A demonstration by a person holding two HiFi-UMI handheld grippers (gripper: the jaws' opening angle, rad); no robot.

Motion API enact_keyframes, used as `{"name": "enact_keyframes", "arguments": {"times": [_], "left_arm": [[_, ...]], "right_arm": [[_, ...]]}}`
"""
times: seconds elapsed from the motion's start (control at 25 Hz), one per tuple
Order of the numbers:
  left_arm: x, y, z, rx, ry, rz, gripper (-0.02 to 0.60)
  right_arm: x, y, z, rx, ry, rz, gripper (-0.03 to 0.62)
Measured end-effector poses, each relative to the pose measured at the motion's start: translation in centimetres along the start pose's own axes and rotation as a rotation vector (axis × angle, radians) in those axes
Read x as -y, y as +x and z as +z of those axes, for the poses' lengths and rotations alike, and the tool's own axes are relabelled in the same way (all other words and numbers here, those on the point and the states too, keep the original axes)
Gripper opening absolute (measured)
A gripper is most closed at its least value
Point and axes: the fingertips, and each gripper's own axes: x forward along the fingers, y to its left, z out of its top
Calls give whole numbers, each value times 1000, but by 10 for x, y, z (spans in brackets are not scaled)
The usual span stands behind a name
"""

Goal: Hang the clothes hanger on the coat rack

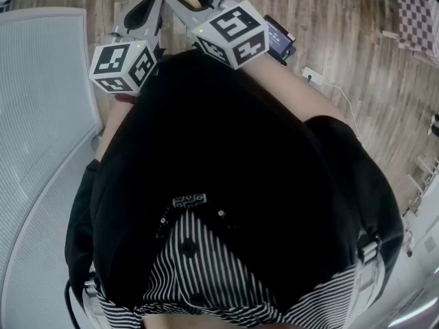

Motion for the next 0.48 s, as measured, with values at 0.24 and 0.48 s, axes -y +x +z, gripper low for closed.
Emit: {"name": "enact_keyframes", "arguments": {"times": [0.24, 0.48], "left_arm": [[8, -13, 4, 0, 6, -4, 2], [4, -9, 7, 0, 0, -8, 2]], "right_arm": [[-13, -9, 5, 6, 3, -3, 0], [-10, -5, 7, 2, 6, -1, 1]]}}
